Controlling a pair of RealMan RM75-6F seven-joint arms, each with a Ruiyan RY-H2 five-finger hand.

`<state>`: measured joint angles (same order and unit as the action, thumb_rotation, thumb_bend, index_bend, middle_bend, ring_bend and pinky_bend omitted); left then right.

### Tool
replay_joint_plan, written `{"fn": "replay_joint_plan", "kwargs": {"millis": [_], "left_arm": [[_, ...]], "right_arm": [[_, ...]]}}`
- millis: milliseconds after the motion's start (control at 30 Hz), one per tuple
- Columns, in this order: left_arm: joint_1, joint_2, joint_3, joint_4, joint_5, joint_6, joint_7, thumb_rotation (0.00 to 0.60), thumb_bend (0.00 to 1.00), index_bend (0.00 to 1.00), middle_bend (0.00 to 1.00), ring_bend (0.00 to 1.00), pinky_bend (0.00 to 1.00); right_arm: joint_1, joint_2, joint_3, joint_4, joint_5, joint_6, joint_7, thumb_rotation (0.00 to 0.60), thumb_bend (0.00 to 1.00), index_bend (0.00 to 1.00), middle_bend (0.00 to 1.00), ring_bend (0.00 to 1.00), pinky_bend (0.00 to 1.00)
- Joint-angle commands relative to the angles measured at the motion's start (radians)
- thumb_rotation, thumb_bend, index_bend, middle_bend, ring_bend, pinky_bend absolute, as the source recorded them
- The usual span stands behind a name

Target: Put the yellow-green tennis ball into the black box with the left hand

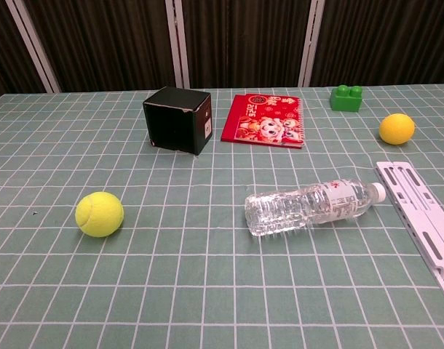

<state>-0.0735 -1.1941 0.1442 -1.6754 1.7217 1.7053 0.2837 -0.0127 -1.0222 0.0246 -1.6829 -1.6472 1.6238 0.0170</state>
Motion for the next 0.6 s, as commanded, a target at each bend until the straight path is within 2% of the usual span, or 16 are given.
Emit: {"fn": "replay_joint_plan", "kwargs": {"millis": [33, 200, 300, 367, 467, 600], "left_arm": [[-0.002, -0.010, -0.009, 0.001, -0.001, -0.030, 0.018, 0.441, 0.05, 0.02, 0.13, 0.03, 0.12], [-0.001, -0.022, -0.016, -0.009, 0.001, -0.060, 0.055, 0.461, 0.05, 0.02, 0.13, 0.03, 0.12], [-0.007, -0.042, -0.011, -0.010, 0.036, -0.078, 0.064, 0.573, 0.06, 0.03, 0.21, 0.08, 0.16], [-0.007, -0.072, -0.006, 0.009, 0.070, -0.085, 0.108, 0.599, 0.07, 0.15, 0.39, 0.23, 0.34], [-0.011, -0.128, 0.001, 0.045, 0.115, -0.117, 0.175, 0.600, 0.09, 0.35, 0.62, 0.44, 0.63], [-0.021, -0.184, -0.014, 0.078, 0.120, -0.167, 0.257, 0.600, 0.12, 0.45, 0.72, 0.53, 0.70]], "right_arm": [[0.003, -0.002, 0.000, 0.000, 0.003, -0.007, -0.003, 0.600, 0.23, 0.00, 0.00, 0.00, 0.00], [0.003, 0.001, -0.002, 0.005, 0.000, -0.007, 0.006, 0.600, 0.23, 0.00, 0.00, 0.00, 0.00], [0.000, 0.006, -0.002, 0.004, -0.007, 0.005, 0.027, 0.600, 0.24, 0.00, 0.00, 0.00, 0.00], [0.001, 0.006, -0.002, 0.007, -0.009, 0.005, 0.034, 0.600, 0.23, 0.00, 0.00, 0.00, 0.00], [0.004, 0.012, -0.005, 0.006, -0.016, 0.003, 0.055, 0.600, 0.23, 0.00, 0.00, 0.00, 0.00], [0.006, 0.015, -0.010, 0.010, -0.024, 0.000, 0.069, 0.600, 0.24, 0.00, 0.00, 0.00, 0.00]]}}
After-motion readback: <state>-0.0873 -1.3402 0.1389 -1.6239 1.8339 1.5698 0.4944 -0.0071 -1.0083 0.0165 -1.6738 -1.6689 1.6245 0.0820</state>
